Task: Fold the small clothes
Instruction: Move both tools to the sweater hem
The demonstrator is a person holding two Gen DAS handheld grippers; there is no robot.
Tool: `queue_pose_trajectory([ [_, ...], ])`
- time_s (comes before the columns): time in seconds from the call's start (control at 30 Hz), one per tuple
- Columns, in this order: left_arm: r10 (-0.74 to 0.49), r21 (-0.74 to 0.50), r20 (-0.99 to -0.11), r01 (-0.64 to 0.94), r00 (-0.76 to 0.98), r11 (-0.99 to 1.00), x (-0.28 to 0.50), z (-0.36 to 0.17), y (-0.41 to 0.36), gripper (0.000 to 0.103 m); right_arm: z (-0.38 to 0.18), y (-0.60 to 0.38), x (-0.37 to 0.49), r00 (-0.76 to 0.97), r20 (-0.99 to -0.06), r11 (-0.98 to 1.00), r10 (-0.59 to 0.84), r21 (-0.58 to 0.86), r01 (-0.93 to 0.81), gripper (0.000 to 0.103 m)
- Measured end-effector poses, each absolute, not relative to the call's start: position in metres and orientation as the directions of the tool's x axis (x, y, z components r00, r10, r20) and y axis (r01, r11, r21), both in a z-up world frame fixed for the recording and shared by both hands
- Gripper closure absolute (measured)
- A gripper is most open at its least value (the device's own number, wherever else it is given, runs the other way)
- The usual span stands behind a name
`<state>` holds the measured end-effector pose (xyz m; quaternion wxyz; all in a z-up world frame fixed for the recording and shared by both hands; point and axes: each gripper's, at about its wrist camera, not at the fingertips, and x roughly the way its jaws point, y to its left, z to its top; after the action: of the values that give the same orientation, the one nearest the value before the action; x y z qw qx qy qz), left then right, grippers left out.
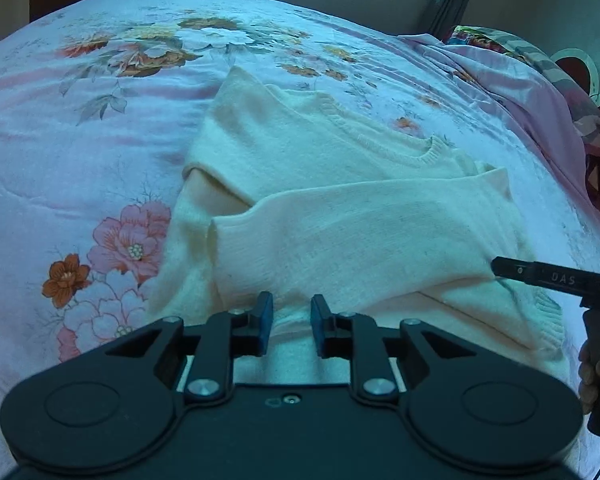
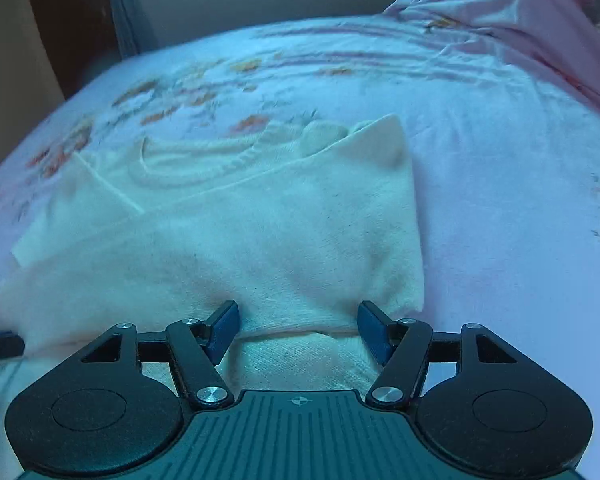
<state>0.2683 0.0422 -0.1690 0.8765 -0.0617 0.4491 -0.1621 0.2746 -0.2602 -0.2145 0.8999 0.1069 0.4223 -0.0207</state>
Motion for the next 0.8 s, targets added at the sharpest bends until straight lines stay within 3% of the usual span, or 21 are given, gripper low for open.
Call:
queue_pose_trajectory([
  [0.13, -0.336, -0.237, -0.772, 0.247, 0.539, 0.94, 0.255, -0.166, 0.044, 0.083, -0.196, -0.249, 0.244, 0.686, -0.722, 0.969, 0.091, 0.224, 0.108, 0.038],
  [0.23, -0.333, -0.247, -0.781, 0.229, 0.529, 0.942, 0.252, -0.169, 0.048, 0.084, -0.214, -0.236, 0.231, 0.634, -0.771, 0.984, 0.065, 0.157, 0.09, 0.038],
  [0.4, -0.363, -0.246, -0.736, 0.275, 0.571, 0.93, 0.26, -0.144, 0.036, 0.08, -0.194, -0.226, 0.207, 0.678, -0.727, 0.976, 0.107, 0.206, 0.067, 0.038],
  [0.57, -0.262, -0.206, -0.771, 0.162, 0.58, 0.965, 0.295, -0.163, 0.035, 0.08, -0.196, -0.219, 0.189, 0.669, -0.736, 0.975, 0.109, 0.209, 0.071, 0.038],
  [0.67, -0.271, -0.238, -0.774, 0.133, 0.573, 0.962, 0.295, -0.172, 0.048, 0.082, -0.216, -0.219, 0.178, 0.612, -0.783, 0.977, 0.112, 0.198, 0.074, 0.038],
  [0.8, -0.272, -0.218, -0.771, 0.161, 0.577, 0.962, 0.274, -0.161, 0.051, 0.078, -0.204, -0.218, 0.16, 0.648, -0.752, 0.972, 0.122, 0.222, 0.074, 0.038],
])
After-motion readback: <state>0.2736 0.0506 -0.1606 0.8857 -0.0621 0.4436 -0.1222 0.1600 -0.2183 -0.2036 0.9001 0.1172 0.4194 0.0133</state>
